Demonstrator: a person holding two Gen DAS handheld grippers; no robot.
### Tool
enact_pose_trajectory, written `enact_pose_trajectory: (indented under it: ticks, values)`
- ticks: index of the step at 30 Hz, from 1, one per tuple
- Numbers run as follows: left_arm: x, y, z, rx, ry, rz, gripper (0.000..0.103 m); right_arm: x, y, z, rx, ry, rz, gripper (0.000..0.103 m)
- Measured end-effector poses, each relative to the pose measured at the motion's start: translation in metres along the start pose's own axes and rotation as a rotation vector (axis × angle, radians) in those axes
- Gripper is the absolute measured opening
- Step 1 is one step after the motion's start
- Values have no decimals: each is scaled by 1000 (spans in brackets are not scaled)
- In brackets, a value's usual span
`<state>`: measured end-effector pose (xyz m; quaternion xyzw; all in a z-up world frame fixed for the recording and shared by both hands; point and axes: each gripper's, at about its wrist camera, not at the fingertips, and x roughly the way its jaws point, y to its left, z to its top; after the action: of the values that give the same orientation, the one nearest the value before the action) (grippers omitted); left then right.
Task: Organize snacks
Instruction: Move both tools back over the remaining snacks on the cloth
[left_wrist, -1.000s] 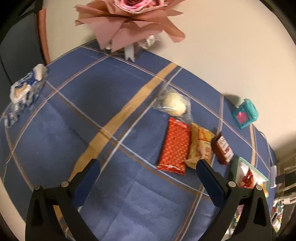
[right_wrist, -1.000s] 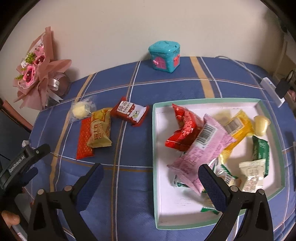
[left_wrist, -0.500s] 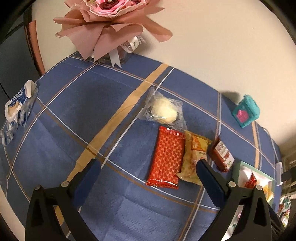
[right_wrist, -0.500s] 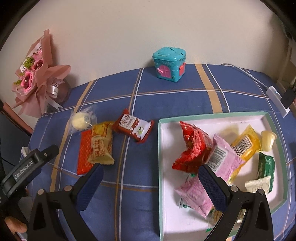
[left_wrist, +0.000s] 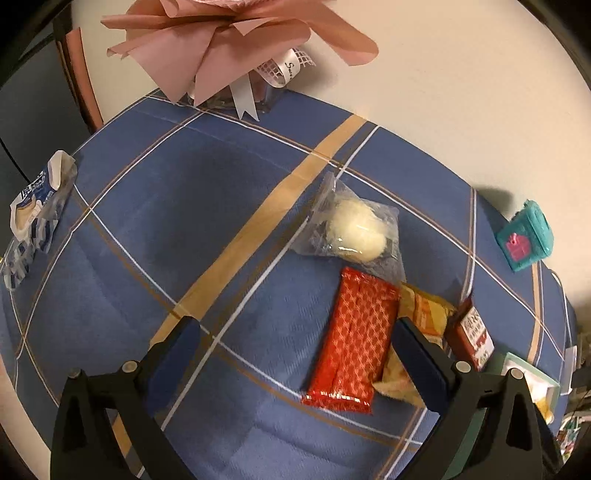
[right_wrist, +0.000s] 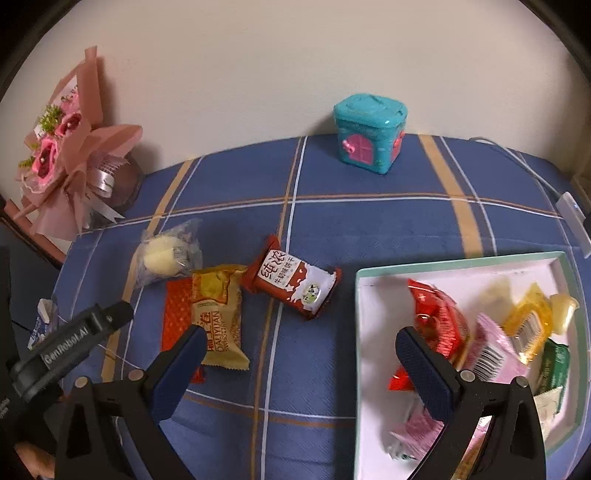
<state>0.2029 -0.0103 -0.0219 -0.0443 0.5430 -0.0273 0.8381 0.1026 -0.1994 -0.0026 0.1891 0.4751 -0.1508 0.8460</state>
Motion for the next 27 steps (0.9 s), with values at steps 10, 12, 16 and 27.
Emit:
enact_pose_trajectory:
  ticks: [10,12,16,27]
  values:
    - [15,0,14,-5,-11,-60,103,29,14,5,-23,6,11,103]
    - [19,4,15,-4,-5,-47,103,33,17,6,-24,2,17,103]
    - [27,10,14,12,13,6,103,41,25,7,-31,2,26,103]
    - [37,36,14,-70,39,7,103,63,56,-2,-109,25,40,102]
